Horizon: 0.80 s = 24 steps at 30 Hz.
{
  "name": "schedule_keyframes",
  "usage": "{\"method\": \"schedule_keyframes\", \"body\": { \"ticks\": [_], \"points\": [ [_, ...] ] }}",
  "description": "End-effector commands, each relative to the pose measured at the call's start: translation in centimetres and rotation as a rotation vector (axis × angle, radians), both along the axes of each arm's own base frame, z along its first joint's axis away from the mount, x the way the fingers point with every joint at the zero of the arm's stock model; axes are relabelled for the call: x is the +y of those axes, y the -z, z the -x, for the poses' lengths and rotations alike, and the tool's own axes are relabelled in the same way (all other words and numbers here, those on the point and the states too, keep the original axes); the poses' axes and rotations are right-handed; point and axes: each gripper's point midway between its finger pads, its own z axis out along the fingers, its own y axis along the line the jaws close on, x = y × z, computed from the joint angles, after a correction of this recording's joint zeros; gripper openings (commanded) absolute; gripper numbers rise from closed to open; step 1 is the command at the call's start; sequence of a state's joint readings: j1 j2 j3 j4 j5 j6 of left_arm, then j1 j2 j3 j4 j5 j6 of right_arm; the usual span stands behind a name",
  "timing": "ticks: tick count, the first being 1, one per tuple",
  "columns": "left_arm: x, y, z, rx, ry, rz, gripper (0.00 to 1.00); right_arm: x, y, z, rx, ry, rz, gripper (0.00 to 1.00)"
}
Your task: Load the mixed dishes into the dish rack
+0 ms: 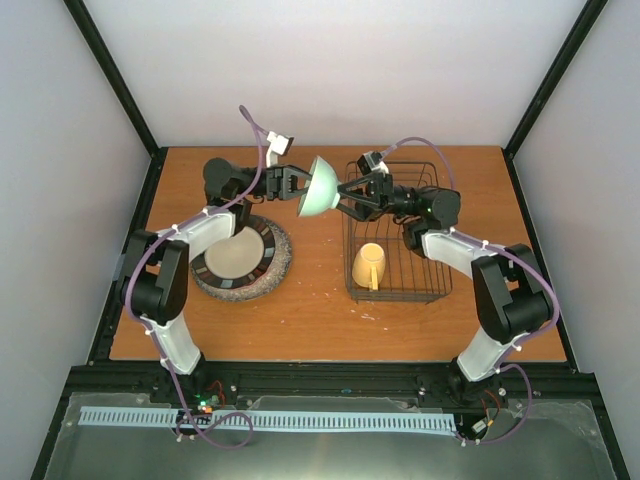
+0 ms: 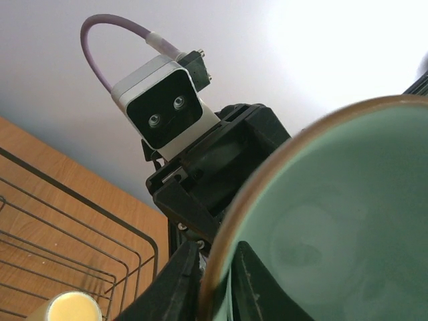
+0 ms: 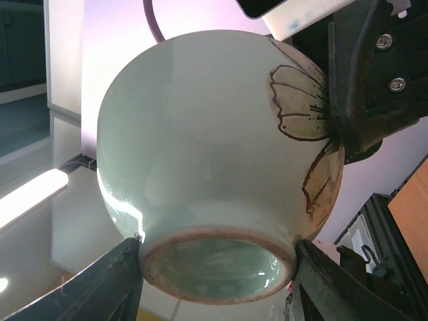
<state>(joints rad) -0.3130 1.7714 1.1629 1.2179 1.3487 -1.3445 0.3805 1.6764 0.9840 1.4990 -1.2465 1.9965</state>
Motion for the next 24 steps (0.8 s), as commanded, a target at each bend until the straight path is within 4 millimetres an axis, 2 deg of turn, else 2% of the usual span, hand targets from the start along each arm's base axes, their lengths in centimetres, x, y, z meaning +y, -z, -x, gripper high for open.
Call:
{"method": "schedule_keyframes", "body": {
  "ticks": [1,7,15,24],
  "points": [
    [-1.4,0.0,-0.6,-0.012,0.006,0.006,0.17,-0.3,-2.1,1.4,-0.146,0.027,-0.114,0.03],
    [-1.5,0.4,-0.8,-0.002,0.012,-0.001,0.22,-0.6,-1.2,0.6,-0.118,0.046,-0.103,0.03],
    [-1.7,1.0,-1.4,0.006,0.003,-0.015,0.42,-1.6,-0.3,-0.4,-0.094,0.081,-0.088,0.03],
    [-2.0,1.8,-2.2,0.024,-0.003,-0.035,0.48,-2.6,0.4,-0.7,-0.080,0.105,-0.073,0.03]
  ]
}}
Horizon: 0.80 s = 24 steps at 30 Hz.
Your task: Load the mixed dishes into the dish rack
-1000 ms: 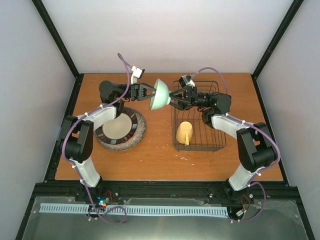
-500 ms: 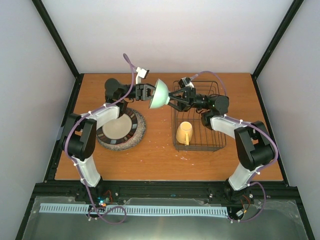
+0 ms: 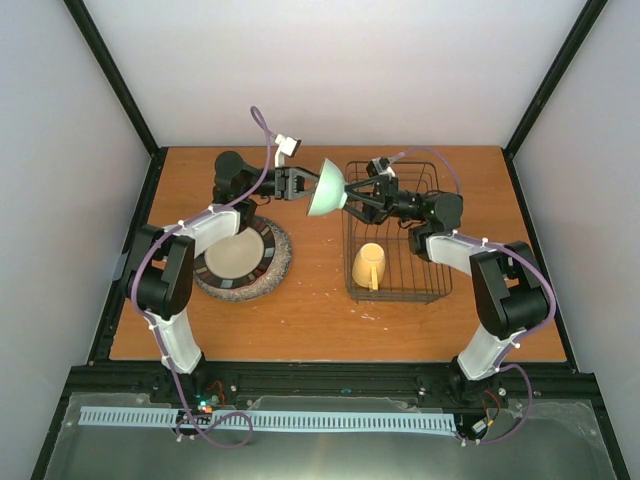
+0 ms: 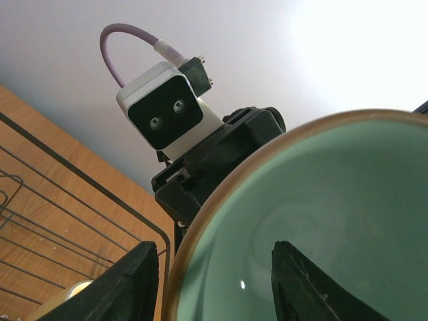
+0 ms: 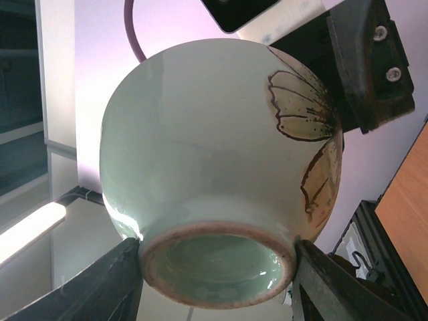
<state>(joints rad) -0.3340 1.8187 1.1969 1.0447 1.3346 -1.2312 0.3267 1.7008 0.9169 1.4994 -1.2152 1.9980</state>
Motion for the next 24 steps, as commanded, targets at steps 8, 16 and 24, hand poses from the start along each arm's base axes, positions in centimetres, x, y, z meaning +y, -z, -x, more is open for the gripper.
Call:
{"method": "schedule_keyframes", "body": {
  "ticks": [8,16,24],
  "points": [
    [-0.7,0.5,-1.7,-0.029,-0.021,-0.039,0.49,-3.1,-1.4,1.0,-0.160,0.072,-0.043,0.03],
    [-0.2,1.5,-3.6,-0.027,-0.130,-0.072,0.49,-6.0,-0.5,0.3,-0.146,0.139,-0.003,0.03],
    [0.0,2.7,-4.8,-0.024,-0.211,-0.144,0.49,-7.6,0.4,-0.6,-0.160,0.198,0.100,0.03]
  ]
}}
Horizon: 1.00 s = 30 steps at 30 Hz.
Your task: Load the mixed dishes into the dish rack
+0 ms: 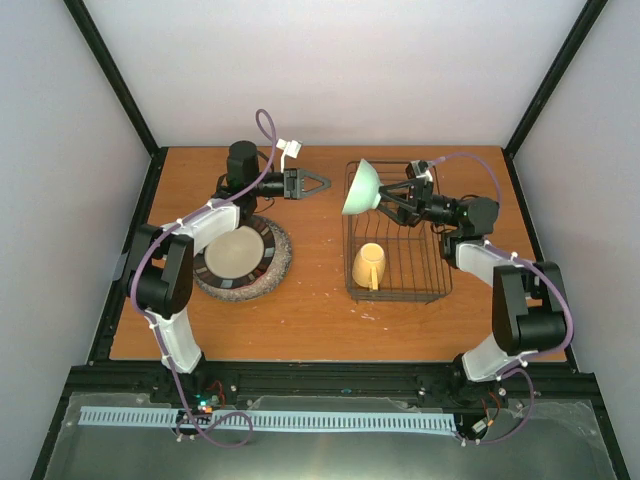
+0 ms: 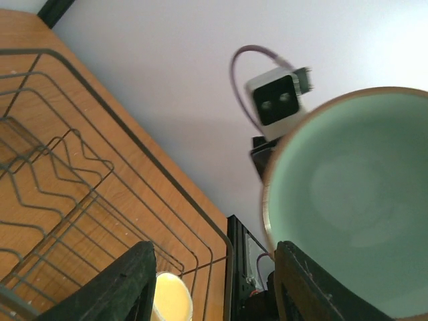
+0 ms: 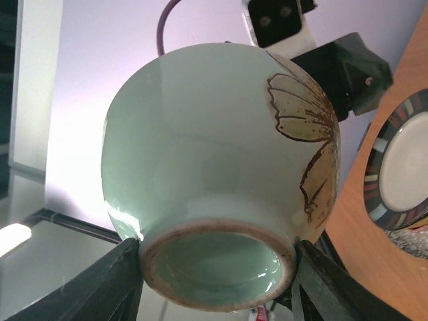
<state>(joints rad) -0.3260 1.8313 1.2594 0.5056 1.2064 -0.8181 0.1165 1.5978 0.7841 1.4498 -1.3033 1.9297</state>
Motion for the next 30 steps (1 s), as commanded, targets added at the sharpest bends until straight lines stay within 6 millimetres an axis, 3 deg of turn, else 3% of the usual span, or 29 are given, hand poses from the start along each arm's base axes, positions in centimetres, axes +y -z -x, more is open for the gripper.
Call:
{"method": "schedule_keyframes", "body": {
  "ticks": [1,4,5,7,14,18,27,30],
  "points": [
    [0.5,-1.8,-0.8,-0.089,-0.063,-0.037,0.49,-0.9,-1.5,0.5,-0.161,0.047,0.062,0.03],
    [0.9,-2.1,-1.2,-0.108,-0.102,-0.064,0.49,-1.5,0.4,-0.3,-0.077,0.081,0.175,0.03],
    [1.0,-2.2,-1.4,-0.113,-0.116,-0.075,0.49,-1.6,-0.2,-0.7,-0.192,0.114,0.260,0.03],
    [1.3,-2.5,-1.8,-0.133,-0.147,-0.106,0.49,-2.3,0.6,-0.6,-0.196,0.132,0.416,0.03],
    [3.1,-3.1,-2.8,-0.184,-0.244,-0.209,0.49,-4.4,2.3,-0.2,-0.111,0.208,0.535,0.03],
    [5.0,-2.5,-3.4,-0.186,-0.329,-0.318,0.49,-6.7,4.5,0.1,-0.061,0.284,0.761,0.03],
    [9.8,-3.4,-3.5,-0.295,-0.553,-0.588,0.52,-11.7,5.7,0.8,0.014,0.439,1.094,0.03],
    [10.7,-2.6,-3.4,-0.289,-0.575,-0.647,0.52,-13.3,6.5,1.2,0.062,0.448,1.210,0.03]
  ]
}}
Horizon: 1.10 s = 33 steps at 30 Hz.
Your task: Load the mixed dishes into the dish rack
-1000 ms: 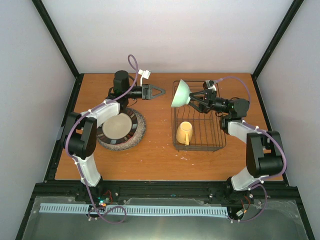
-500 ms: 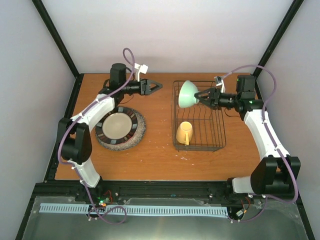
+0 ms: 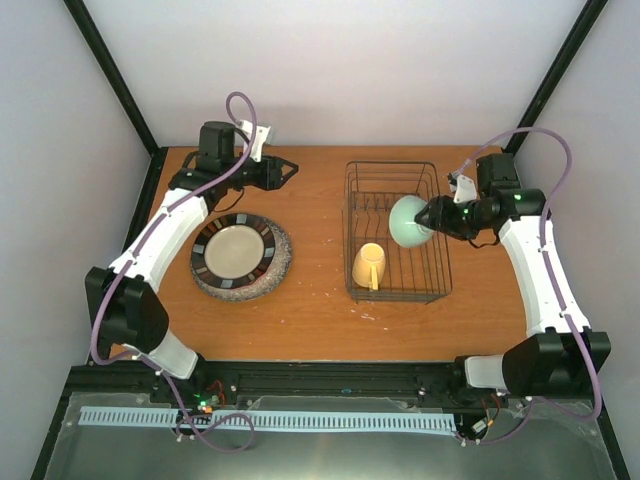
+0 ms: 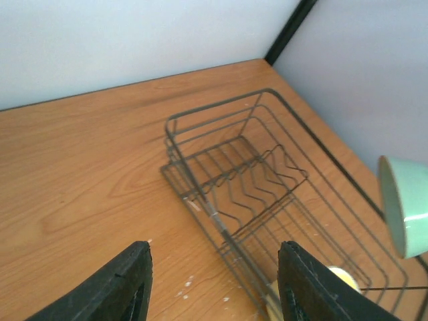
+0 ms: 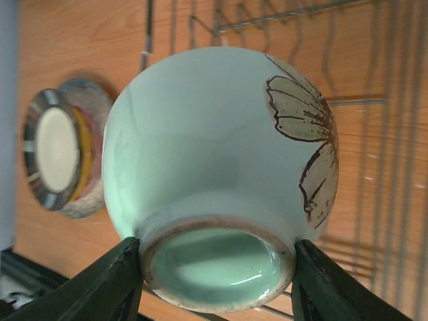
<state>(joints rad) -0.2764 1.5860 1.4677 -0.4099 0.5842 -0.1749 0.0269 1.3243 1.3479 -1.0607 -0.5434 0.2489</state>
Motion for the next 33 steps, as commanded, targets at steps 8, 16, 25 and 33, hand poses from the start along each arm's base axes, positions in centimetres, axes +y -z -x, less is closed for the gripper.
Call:
{"method": "schedule_keyframes", "body": {
  "ticks": [8,16,25,33],
  "points": [
    [3.3,1.6,-0.2,-0.010,-0.111,-0.185,0.52,-4.2,2.6,2.5,0.129,0.077,0.291,0.03],
    [3.8,1.7,-0.3,-0.026,-0.121,-0.232,0.52,-2.3,5.4,4.3,0.215,0.044,0.314,0.03],
    [6.9,2.3,0.0,-0.022,-0.242,-0.350,0.53,-1.0,8.7,4.6,0.277,0.023,0.389,0.03],
    [8.6,2.7,0.6,-0.013,-0.299,-0.370,0.54,-0.9,11.2,5.0,0.333,-0.010,0.480,0.03]
  ]
}}
